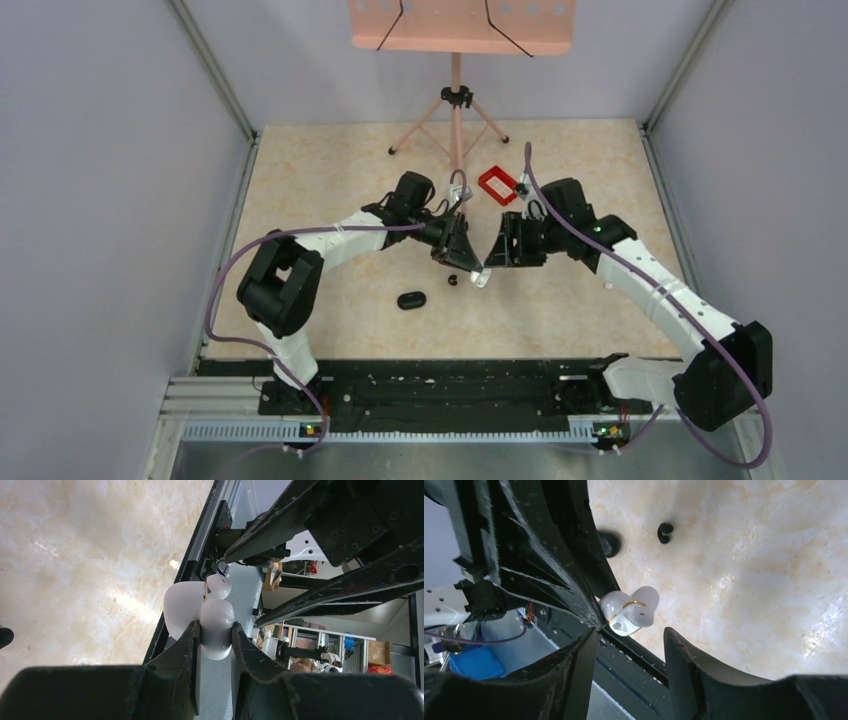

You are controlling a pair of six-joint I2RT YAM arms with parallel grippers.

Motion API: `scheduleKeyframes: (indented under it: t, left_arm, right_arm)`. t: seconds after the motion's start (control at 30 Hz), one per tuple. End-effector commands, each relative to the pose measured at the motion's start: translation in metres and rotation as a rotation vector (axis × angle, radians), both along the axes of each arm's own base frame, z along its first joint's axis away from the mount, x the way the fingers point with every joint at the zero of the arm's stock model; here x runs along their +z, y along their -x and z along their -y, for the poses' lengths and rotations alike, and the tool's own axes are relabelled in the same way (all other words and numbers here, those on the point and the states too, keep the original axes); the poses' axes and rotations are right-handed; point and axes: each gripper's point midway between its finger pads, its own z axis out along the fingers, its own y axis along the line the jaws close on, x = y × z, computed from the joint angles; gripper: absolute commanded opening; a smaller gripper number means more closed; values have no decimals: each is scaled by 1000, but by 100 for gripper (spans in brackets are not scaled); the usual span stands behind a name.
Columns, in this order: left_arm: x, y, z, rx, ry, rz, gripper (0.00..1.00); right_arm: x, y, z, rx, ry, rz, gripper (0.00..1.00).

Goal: Insert the wireless bluetooth earbuds into the charging case
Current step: Adjust the right earbud in the right side groove of the charging case.

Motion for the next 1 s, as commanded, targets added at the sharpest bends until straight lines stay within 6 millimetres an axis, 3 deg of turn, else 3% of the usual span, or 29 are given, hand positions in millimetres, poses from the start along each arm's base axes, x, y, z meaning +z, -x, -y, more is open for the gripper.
scheduleKeyframes:
  t: [0.0,0.37,0.97]
  left_arm:
    - [26,-5,3,13,57,65,0]
    - [25,-4,2,16,55,67,0]
    - [26,-6,3,16,56,68,0]
  right_arm:
    - [24,-14,-4,40,15,108,52]
    - [18,-17,-14,92,5,102,45]
    - [15,2,-32,148,-52,58,36]
